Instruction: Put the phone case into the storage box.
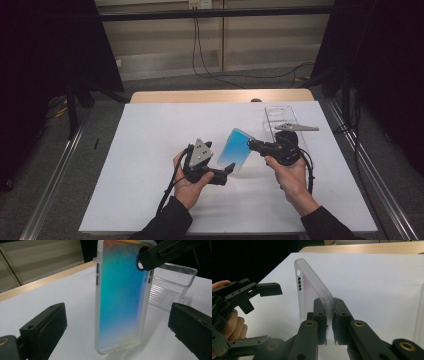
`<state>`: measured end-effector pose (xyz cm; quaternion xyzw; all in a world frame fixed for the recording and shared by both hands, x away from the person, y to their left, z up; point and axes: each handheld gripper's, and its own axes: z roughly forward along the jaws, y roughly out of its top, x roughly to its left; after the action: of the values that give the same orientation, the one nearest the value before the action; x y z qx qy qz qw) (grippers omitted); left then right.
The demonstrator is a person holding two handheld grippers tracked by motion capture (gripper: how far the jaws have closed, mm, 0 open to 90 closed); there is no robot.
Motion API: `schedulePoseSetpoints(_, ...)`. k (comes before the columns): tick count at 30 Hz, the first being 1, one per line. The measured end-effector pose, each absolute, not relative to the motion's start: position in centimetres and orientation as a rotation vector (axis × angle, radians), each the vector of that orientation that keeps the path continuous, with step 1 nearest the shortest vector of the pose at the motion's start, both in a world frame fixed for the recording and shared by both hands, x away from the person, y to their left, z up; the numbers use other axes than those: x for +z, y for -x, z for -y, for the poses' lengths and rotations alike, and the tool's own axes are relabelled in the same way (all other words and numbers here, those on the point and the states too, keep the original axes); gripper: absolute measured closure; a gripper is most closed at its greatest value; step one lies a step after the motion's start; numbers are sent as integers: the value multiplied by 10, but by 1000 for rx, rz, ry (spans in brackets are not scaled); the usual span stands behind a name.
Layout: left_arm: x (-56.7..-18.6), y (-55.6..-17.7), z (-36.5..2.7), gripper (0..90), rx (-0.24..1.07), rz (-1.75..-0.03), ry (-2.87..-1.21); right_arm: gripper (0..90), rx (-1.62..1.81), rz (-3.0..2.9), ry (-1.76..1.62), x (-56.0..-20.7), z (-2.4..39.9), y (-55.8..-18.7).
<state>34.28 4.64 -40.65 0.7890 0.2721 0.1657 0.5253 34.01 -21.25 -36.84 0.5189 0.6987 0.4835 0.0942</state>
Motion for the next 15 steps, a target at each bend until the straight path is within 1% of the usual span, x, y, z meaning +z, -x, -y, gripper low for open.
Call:
schedulePoseSetpoints(8,-412,-346,-60,25,422,-719,-1846,825,1406,-2064,-1500,-365,215,-339)
schedulePoseSetpoints(10,-413,-347,-62,26,429,-714,-1844,825,1405,-2062,-1497,-364,216,-338)
schedulePoseSetpoints(11,-414,-346,-65,29,459,-713,-1837,825,1413,-2057,-1490,-363,217,-338)
schedulePoseSetpoints(15,-414,-345,-69,31,475,-710,-1818,825,1412,-2048,-1476,-362,220,-337)
